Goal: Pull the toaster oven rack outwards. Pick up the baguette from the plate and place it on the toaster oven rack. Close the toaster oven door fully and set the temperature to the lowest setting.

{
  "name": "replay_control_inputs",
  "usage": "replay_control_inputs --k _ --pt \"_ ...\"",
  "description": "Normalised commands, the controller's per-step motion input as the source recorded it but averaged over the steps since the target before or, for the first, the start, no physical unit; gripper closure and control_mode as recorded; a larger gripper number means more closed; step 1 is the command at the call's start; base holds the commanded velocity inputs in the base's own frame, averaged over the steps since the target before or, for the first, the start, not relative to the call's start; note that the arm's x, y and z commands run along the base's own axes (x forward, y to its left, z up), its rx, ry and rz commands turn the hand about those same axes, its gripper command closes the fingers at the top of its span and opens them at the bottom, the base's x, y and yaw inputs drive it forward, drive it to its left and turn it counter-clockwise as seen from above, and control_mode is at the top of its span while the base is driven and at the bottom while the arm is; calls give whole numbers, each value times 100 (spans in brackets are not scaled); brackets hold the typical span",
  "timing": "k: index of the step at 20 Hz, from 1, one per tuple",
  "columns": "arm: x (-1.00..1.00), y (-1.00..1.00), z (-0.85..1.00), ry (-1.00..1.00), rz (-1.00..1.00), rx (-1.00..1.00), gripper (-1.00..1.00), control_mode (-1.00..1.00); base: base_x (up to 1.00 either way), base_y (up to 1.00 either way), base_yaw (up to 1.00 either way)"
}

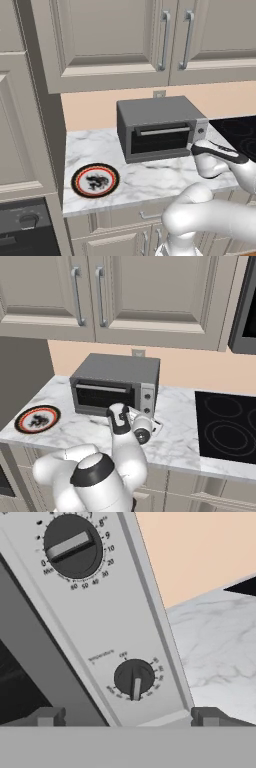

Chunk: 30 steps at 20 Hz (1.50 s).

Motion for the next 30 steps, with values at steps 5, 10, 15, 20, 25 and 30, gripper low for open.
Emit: replay_control_inputs --k 5,10,15,20,25,30 --pt "6 -4 0 0 0 0 -100 -100 0 0 0" --pt "0 -15 0 0 0 1 -100 -100 0 0 0" --pt "0 -20 0 -1 0 2 -100 -100 0 0 0" --pt "0 -2 0 0 0 0 -100 -100 0 0 0" --pt "5 10 0 0 0 0 -100 -100 0 0 0" --pt "21 12 0 1 0 0 -100 -100 0 0 0"
